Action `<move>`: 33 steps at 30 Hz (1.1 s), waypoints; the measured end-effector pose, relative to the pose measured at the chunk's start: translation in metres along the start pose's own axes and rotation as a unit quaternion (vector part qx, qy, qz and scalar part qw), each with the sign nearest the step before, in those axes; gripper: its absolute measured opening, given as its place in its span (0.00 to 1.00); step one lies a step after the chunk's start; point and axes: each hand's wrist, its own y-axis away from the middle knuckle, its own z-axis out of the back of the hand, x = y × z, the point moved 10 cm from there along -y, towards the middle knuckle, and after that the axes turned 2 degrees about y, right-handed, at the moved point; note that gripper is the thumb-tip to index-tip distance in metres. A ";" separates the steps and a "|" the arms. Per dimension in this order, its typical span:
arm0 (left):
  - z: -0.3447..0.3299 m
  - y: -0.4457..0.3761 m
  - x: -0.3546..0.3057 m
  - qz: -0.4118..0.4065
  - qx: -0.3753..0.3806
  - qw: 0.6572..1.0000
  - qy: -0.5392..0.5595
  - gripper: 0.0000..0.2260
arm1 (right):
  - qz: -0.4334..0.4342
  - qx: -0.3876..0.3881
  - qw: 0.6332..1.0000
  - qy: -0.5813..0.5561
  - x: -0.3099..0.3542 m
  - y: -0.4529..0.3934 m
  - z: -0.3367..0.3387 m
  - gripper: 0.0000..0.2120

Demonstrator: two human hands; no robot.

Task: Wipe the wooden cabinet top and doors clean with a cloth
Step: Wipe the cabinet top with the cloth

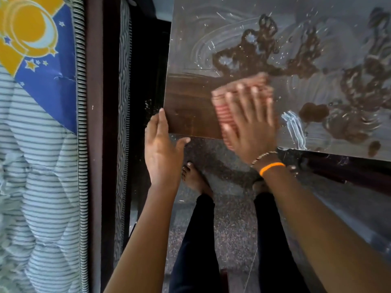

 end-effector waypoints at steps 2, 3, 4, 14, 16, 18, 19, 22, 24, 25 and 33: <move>0.003 -0.003 -0.003 -0.005 -0.018 1.000 -0.007 0.34 | -0.130 0.001 0.991 -0.010 -0.044 0.023 -0.004 0.29; 0.006 -0.005 -0.002 -0.003 -0.027 1.000 -0.005 0.33 | -0.201 -0.001 0.979 -0.020 -0.054 0.036 -0.007 0.29; 0.008 -0.007 -0.002 -0.001 -0.035 0.999 -0.005 0.32 | -0.262 -0.006 0.965 -0.029 -0.057 0.047 -0.009 0.29; 0.013 0.001 -0.004 -0.036 -0.050 0.995 -0.083 0.35 | 0.084 -0.013 0.995 -0.046 0.118 -0.056 0.019 0.27; 0.009 0.000 -0.010 -0.032 -0.032 0.989 -0.141 0.40 | 0.129 -0.015 0.991 -0.019 0.112 -0.083 0.026 0.28; 0.002 -0.003 -0.024 -0.062 -0.011 0.978 -0.197 0.43 | 0.119 -0.026 0.992 -0.022 0.086 -0.102 0.033 0.29; -0.001 -0.006 -0.032 -0.081 -0.006 0.972 -0.219 0.44 | 0.091 -0.031 0.995 -0.029 0.065 -0.108 0.036 0.29; -0.008 -0.018 -0.048 -0.118 0.015 0.955 -0.270 0.46 | -0.028 -0.038 0.998 -0.031 -0.017 -0.106 0.035 0.29; -0.009 -0.024 -0.052 -0.131 0.023 0.946 -0.294 0.47 | -0.100 -0.039 0.994 -0.028 -0.067 -0.086 0.031 0.29; -0.009 -0.025 -0.052 -0.135 0.024 0.943 -0.303 0.48 | -0.138 -0.036 0.989 -0.031 -0.085 -0.072 0.028 0.29; -0.012 -0.026 -0.048 -0.138 0.022 0.943 -0.302 0.49 | -0.104 -0.020 0.992 -0.067 0.015 -0.033 0.015 0.29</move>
